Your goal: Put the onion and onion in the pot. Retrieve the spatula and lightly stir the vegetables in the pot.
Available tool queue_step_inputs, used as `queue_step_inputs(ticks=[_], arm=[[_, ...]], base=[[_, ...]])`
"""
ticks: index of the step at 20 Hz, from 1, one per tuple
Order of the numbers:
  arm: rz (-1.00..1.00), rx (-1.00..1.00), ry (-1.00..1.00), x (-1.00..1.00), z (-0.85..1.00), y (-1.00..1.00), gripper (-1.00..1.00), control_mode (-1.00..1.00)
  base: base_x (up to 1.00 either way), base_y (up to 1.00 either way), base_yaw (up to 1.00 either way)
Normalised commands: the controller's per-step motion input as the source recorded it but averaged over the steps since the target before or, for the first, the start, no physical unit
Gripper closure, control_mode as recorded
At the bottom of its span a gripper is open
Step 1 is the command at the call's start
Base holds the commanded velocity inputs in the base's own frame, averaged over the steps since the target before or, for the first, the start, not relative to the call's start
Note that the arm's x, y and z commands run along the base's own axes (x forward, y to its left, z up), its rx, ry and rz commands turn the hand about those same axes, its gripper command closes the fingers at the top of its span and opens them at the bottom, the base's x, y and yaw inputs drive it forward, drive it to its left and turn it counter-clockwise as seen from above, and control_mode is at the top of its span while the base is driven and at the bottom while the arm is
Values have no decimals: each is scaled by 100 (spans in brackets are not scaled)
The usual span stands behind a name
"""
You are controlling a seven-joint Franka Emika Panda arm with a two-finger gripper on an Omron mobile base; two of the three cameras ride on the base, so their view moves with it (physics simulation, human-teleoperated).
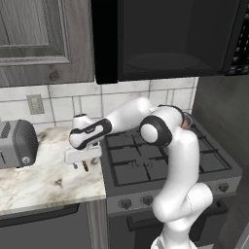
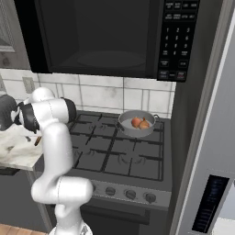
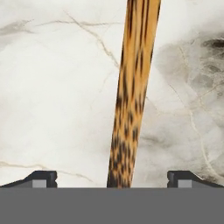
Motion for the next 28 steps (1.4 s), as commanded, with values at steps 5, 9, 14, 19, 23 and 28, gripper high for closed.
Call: queue_step_inputs(ticks=[5, 9, 14, 19, 23, 28], arm=[[-4, -7, 0, -1, -15, -5, -100, -100], [-6, -1, 0, 0, -19, -8, -100, -100], [-7, 0, 0, 0, -25, -14, -100, -100], [-9, 0, -6, -3, -33, -4, -100, -100], [-7, 0, -11, -7, -38, -1, -100, -100], [-6, 0, -9, -4, -35, -6, -100, -100]], base=[[0, 0, 0], [0, 0, 0], [0, 0, 0], [0, 0, 0], [0, 0, 0], [0, 0, 0]])
